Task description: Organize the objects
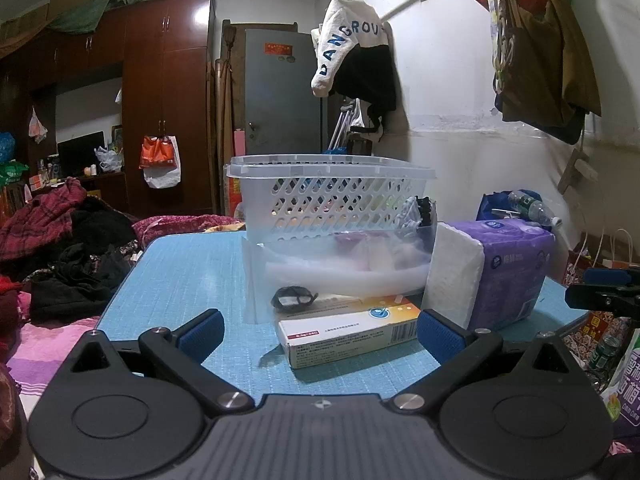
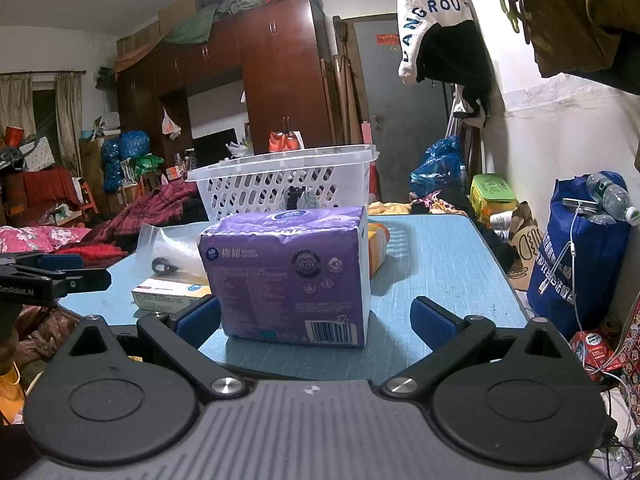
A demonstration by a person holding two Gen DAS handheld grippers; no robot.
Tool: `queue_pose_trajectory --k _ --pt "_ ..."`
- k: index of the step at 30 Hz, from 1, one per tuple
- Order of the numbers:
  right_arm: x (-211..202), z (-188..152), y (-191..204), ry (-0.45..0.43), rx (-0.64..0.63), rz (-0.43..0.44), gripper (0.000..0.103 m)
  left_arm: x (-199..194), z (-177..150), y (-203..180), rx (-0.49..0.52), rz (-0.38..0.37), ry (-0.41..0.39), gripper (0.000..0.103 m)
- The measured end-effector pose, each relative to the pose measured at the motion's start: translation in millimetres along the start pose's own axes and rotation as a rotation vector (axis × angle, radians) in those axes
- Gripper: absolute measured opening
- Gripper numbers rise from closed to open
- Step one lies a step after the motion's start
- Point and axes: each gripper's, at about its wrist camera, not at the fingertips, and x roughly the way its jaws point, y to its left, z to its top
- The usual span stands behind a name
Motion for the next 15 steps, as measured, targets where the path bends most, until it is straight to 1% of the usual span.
queue_pose_trajectory --k 15 --pt "0.0 0.1 0.0 0.001 0.001 0.0 0.103 0.6 -0.1 0.3 -0.003 -0.003 0.002 0.103"
